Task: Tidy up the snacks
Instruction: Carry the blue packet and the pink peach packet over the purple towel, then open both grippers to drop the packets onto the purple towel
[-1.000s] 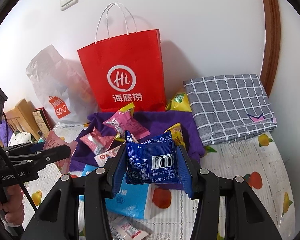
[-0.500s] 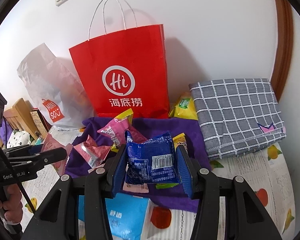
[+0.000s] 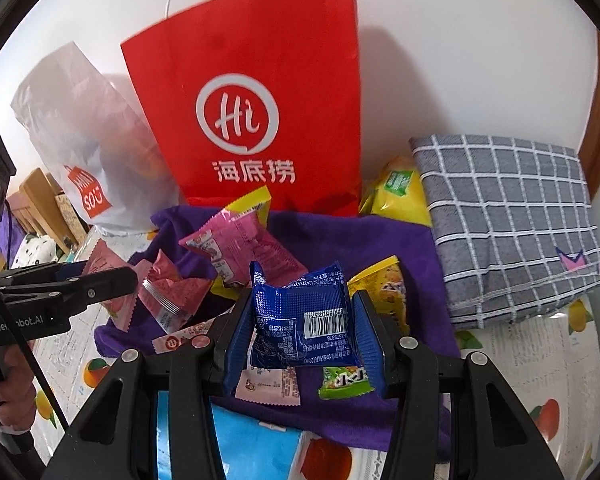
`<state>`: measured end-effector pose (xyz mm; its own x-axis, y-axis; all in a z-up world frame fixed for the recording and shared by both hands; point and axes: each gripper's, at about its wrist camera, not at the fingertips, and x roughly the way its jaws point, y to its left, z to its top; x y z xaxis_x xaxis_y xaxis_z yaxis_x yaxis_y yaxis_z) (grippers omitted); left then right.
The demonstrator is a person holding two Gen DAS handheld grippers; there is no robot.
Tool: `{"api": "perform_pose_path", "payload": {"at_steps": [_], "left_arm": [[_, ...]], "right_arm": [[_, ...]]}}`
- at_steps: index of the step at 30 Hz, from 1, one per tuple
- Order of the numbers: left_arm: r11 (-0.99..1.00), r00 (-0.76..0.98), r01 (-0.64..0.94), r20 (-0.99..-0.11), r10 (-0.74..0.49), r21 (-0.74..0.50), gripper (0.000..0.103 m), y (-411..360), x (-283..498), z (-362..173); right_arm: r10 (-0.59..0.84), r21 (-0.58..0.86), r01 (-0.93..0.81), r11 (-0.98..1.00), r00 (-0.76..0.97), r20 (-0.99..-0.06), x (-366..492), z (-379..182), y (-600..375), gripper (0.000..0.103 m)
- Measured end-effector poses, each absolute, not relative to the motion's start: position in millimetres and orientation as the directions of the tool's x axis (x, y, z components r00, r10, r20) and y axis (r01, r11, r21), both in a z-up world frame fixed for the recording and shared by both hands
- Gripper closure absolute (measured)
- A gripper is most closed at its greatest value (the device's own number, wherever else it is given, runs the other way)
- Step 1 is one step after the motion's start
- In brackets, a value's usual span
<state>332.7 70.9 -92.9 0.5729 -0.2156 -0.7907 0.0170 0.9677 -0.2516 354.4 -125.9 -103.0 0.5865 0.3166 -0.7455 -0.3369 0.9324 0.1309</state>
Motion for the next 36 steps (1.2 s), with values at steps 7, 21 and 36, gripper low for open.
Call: {"api": "perform_pose_path", "payload": {"at_steps": [7,21,36], "left_arm": [[0.969,0.545,0.005,-0.811,-0.21,-0.247,0.053,69.9,349.1,-111.3],[0.974,0.533,0.021,-0.822,-0.201,-0.225,0.053,63.0,369.4,-122.9],[0.962,0.515,0.027,-0.821,-0.247,-0.273,0.052,61.5,375.0,-131.2]], "right_arm": [[0.311,0.11,-0.367,0.924,0.554,-0.772,366.3,-122.8,-113.0,0.055],[0.342,0.124,-0.435,0.892,0.469,-0.814,377.8,-153.3,-100.3,0.054],[0.345,0.132,-0.451,0.882,0.43,-0.834,379.1,-164.4,-95.4,0.049]]}}
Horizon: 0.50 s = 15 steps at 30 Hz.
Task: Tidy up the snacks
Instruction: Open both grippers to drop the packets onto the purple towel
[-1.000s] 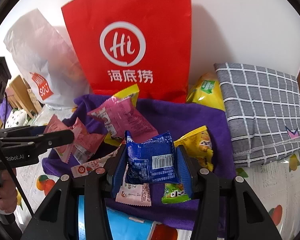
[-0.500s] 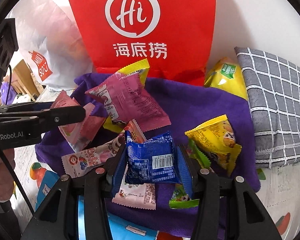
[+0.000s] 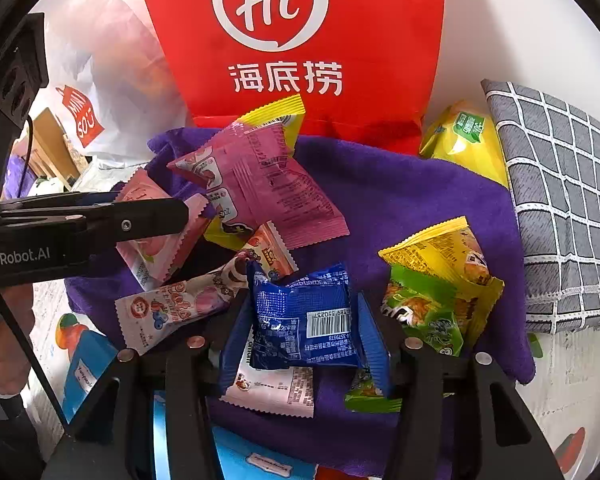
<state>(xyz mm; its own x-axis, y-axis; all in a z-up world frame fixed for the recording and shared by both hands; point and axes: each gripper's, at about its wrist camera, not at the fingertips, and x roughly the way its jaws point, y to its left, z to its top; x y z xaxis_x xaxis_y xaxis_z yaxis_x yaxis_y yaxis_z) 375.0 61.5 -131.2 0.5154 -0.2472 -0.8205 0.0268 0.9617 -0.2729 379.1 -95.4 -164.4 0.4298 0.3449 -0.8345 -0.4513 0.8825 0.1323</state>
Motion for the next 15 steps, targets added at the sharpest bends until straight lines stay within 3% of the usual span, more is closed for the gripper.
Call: {"api": "perform_pose_path", "payload": {"at_steps": [5,7,8,15], "left_arm": [[0.956,0.519,0.032,-0.813,-0.264,-0.29,0.05,62.7,370.4,-128.0],[0.958,0.521,0.032,-0.813,-0.26,-0.286,0.039,61.7,368.0,-124.8],[0.958,0.523,0.034,-0.812,-0.259,-0.284,0.039,60.8,365.7,-122.0],[0.965,0.548,0.038,-0.801,-0.239,-0.261,0.036,51.9,342.0,-96.6]], "right_arm": [[0.337,0.126,-0.452,0.883,0.424,-0.841,372.9,-159.1,-94.1,0.042],[0.332,0.118,-0.444,0.888,0.444,-0.832,366.0,-151.6,-95.8,0.027],[0.332,0.115,-0.443,0.889,0.451,-0.828,363.6,-148.2,-97.1,0.024],[0.324,0.078,-0.423,0.903,0.549,-0.771,329.5,-109.5,-109.8,0.02]]}}
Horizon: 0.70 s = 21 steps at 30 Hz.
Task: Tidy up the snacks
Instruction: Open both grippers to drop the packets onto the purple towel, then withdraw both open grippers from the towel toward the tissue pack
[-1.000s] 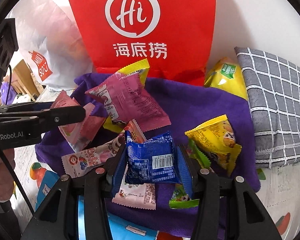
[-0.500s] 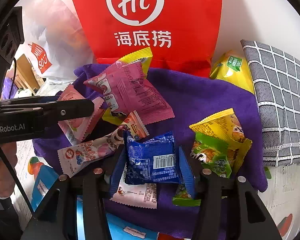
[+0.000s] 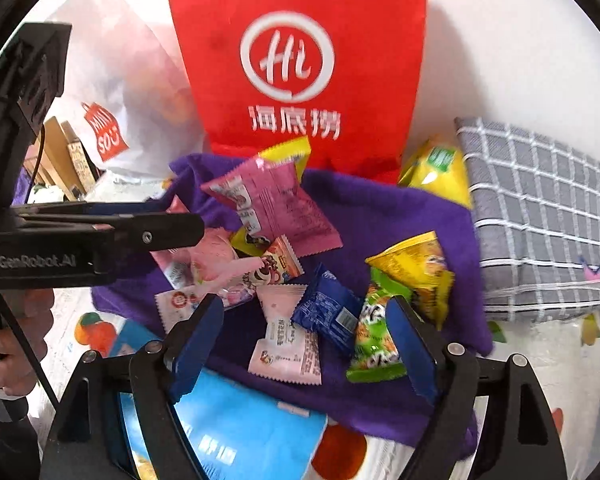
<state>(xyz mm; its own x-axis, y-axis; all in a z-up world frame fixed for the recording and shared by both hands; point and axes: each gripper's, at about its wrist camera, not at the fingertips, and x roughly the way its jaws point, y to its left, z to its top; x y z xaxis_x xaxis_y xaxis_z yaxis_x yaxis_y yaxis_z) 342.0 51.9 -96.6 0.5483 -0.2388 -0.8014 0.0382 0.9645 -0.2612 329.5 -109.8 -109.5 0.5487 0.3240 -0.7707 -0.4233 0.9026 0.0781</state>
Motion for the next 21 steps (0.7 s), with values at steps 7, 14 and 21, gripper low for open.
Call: {"api": "perform_pose_path", "payload": {"at_steps": [7,14,21], "left_arm": [[0.961,0.573,0.064,-0.778,-0.256,-0.269,0.036,41.9,306.3,-72.1],[0.966,0.625,0.095,-0.741,-0.246,-0.24,0.036,29.4,255.0,-47.3],[0.962,0.631,0.101,-0.732,-0.258,-0.252,0.036,23.1,211.7,-47.4]], "right_arm": [[0.299,0.077,-0.358,0.93,0.621,-0.725,294.1,-80.7,-137.3,0.02],[0.283,0.106,-0.297,0.949,0.656,-0.7,251.9,-65.4,-163.0,0.02],[0.298,0.135,-0.292,0.947,0.636,-0.712,206.4,-69.2,-179.6,0.021]]}}
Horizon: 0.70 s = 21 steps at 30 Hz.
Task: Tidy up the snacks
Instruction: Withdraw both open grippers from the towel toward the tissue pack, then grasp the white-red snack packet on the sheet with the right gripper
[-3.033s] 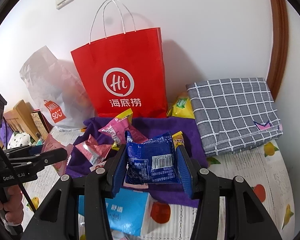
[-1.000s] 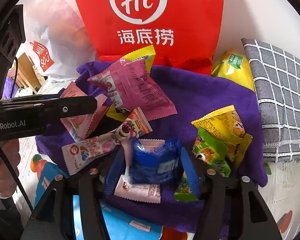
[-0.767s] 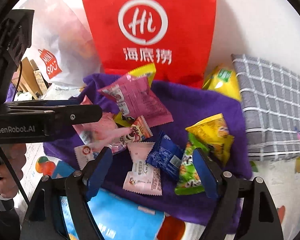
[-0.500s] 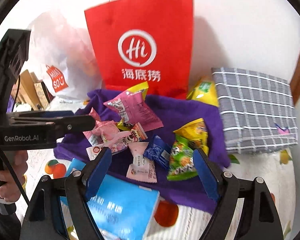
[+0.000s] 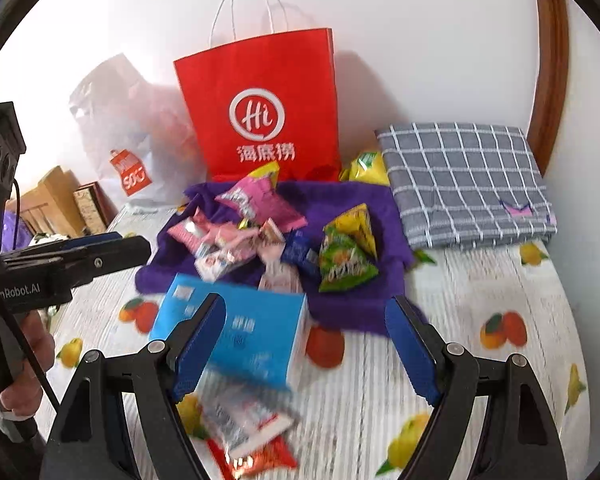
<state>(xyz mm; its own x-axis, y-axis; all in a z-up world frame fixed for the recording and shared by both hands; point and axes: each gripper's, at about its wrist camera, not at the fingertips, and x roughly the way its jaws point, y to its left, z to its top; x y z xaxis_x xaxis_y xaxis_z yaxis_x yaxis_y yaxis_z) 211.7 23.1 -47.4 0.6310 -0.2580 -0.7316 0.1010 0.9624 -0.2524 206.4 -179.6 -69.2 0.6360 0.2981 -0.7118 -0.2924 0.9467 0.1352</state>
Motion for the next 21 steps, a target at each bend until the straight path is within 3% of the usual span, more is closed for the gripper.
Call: {"api": "perform_pose_path", "payload": {"at_steps": [9,21], "left_arm": [[0.963,0.599,0.074,-0.761,-0.249,-0.258,0.036,32.2,173.7,-77.5],[0.964,0.586,0.046,-0.775,-0.239,-0.263,0.036,58.6,147.7,-106.2]], "right_arm": [[0.319,0.159,-0.316,0.935,0.561,-0.764,163.8,-115.0,-177.1,0.03],[0.32,0.105,-0.421,0.901,0.483,-0.815,149.7,-158.4,-133.1,0.03]]}}
